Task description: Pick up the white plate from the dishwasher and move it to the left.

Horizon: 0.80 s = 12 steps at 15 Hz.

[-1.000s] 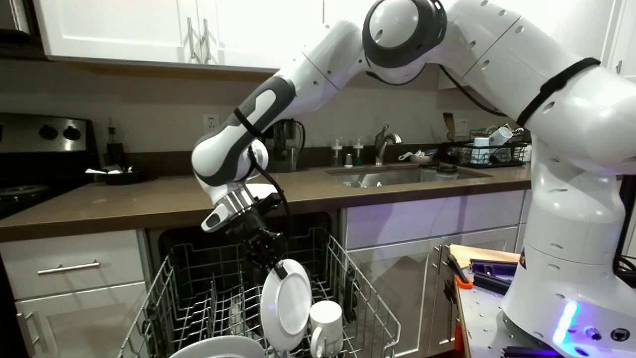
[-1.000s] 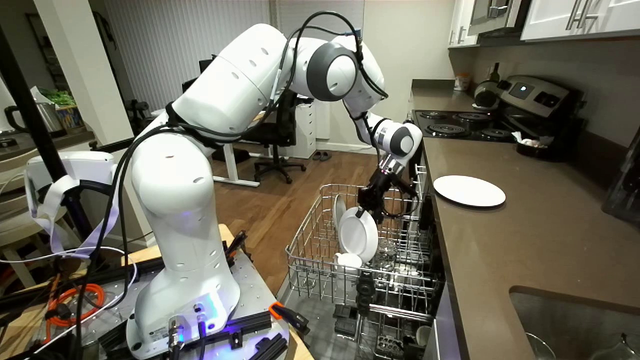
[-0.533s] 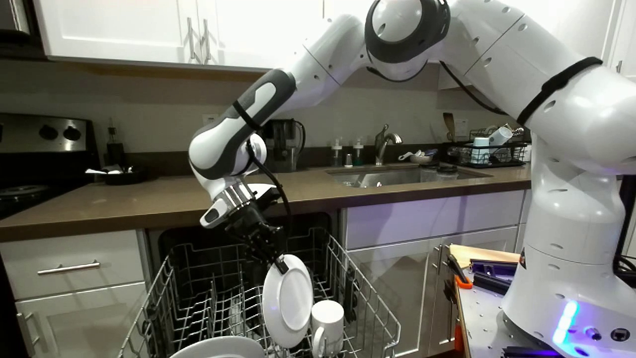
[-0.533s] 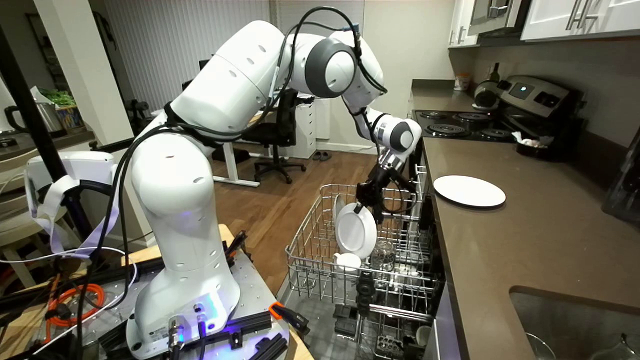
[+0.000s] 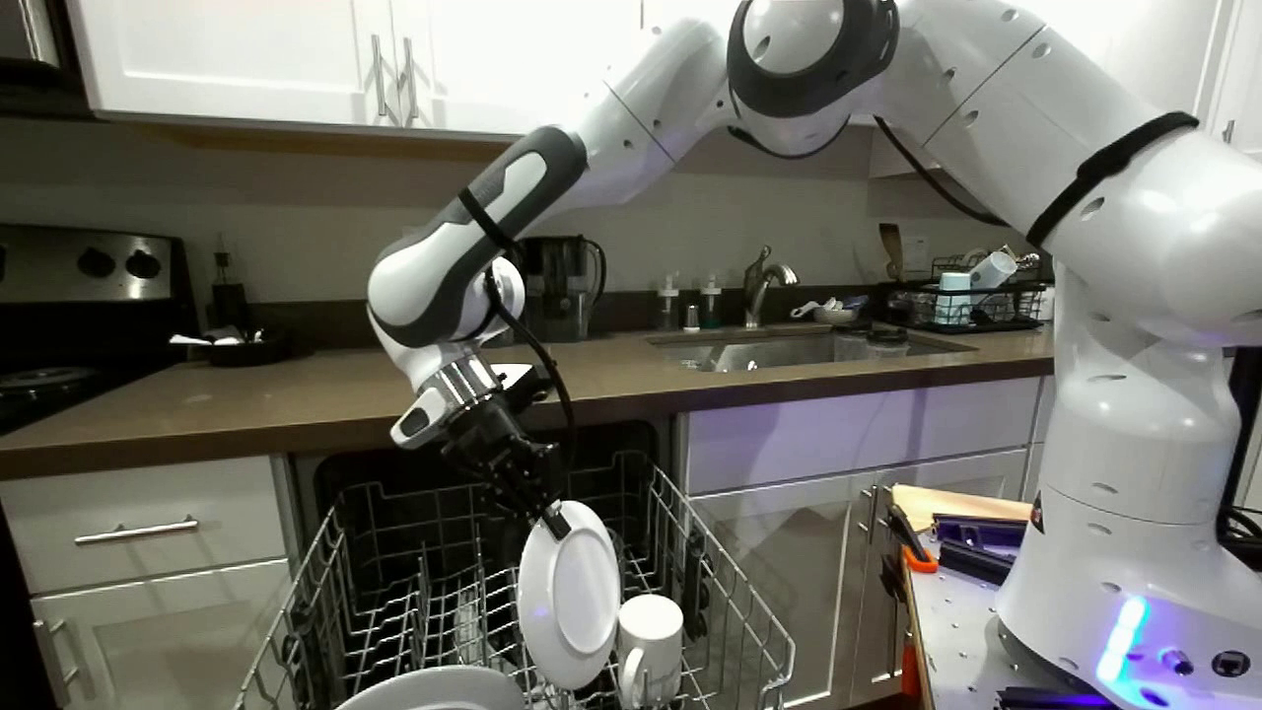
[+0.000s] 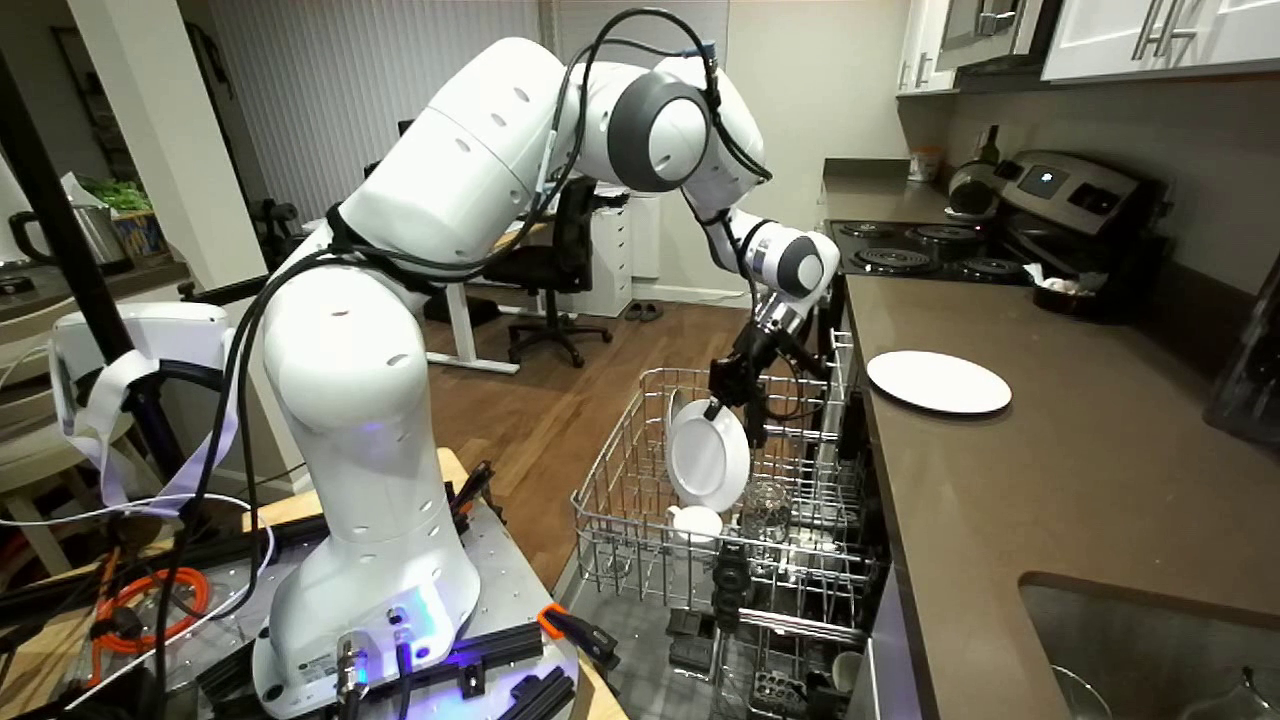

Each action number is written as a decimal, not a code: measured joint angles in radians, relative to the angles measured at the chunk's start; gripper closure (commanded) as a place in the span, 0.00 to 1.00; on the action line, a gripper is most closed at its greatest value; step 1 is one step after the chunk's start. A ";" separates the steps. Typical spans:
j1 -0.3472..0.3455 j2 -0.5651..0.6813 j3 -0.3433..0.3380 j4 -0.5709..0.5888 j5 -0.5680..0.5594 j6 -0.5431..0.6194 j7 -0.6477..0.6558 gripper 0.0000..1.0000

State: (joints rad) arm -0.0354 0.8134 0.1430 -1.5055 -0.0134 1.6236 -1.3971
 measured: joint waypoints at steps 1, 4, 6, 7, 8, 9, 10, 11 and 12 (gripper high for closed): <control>0.000 -0.003 0.000 0.000 0.000 -0.003 0.000 0.98; -0.001 -0.013 -0.003 0.000 0.000 -0.013 0.000 0.98; -0.001 -0.022 -0.007 0.000 0.000 -0.020 0.000 0.98; -0.001 -0.027 -0.008 0.000 0.000 -0.026 0.000 0.98; -0.001 -0.032 -0.010 0.000 0.000 -0.031 0.000 0.98; -0.001 -0.036 -0.012 0.000 0.000 -0.037 0.000 0.98; -0.001 -0.039 -0.014 -0.001 0.000 -0.039 0.000 0.98; -0.002 -0.042 -0.015 -0.001 0.000 -0.040 0.000 0.98; -0.002 -0.045 -0.016 -0.001 0.001 -0.040 0.000 0.98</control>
State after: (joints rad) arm -0.0375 0.7683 0.1272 -1.5066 -0.0128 1.5839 -1.3966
